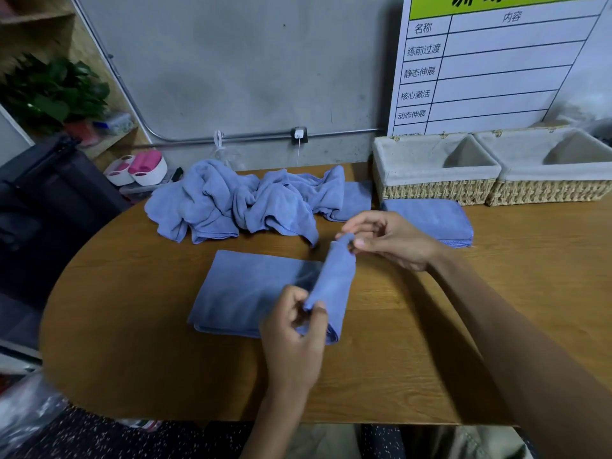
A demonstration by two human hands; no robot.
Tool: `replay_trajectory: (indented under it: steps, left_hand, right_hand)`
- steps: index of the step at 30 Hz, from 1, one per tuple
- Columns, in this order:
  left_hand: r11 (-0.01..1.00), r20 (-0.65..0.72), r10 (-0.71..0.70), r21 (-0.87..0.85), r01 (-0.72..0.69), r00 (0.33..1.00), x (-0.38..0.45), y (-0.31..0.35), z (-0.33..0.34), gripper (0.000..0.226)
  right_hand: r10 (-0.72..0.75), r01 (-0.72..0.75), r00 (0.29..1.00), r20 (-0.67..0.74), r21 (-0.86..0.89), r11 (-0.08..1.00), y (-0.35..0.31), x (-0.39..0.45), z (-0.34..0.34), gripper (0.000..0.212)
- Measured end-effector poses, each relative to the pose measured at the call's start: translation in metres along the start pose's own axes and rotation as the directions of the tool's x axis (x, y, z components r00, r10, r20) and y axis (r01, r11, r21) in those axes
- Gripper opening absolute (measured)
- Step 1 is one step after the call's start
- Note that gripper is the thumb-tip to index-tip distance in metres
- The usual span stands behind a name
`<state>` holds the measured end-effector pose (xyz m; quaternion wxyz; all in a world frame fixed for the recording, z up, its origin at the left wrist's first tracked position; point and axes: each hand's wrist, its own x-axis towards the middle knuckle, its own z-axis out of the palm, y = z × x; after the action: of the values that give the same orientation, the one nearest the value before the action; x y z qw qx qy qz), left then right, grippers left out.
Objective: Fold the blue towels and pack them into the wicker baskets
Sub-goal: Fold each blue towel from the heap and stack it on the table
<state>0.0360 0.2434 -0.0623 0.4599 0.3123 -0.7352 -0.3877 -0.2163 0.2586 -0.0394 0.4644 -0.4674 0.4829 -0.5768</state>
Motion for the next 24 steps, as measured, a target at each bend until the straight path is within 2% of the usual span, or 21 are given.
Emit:
replay_trajectory:
  steps: [3, 7, 12, 15, 17, 24]
  left_hand:
    - [0.995, -0.067, -0.095, 0.035, 0.098, 0.993, 0.009, -0.003, -0.018, 0.025]
    - [0.965, -0.134, -0.242, 0.072, 0.253, 0.961, 0.015, -0.020, -0.038, 0.027]
    - [0.873, -0.141, -0.332, 0.328, 0.360, 0.933, 0.017, -0.037, -0.063, 0.018]
    - [0.795, -0.106, -0.323, 0.508, 0.331, 0.940, 0.014, -0.044, -0.069, 0.030]
    - [0.772, -0.085, -0.299, 0.564, 0.294, 0.950, 0.013, -0.045, -0.070, 0.032]
    - [0.791, -0.053, -0.287, 0.550, 0.267, 0.957, 0.014, -0.054, -0.074, 0.021]
  right_hand:
    - [-0.014, 0.017, 1.000, 0.020, -0.172, 0.985, -0.009, 0.028, 0.019, 0.025]
    - [-0.046, 0.072, 0.996, 0.074, -0.402, 0.913, -0.012, 0.065, 0.050, 0.016]
    - [-0.074, 0.131, 0.990, 0.123, -0.566, 0.814, 0.017, 0.098, 0.082, 0.014]
    - [-0.065, 0.153, 0.985, 0.158, -0.644, 0.750, 0.045, 0.102, 0.094, 0.013]
    - [-0.057, 0.144, 0.987, 0.149, -0.673, 0.725, 0.056, 0.102, 0.094, 0.013]
    - [-0.025, 0.081, 0.995, 0.094, -0.649, 0.757, 0.054, 0.104, 0.086, 0.014]
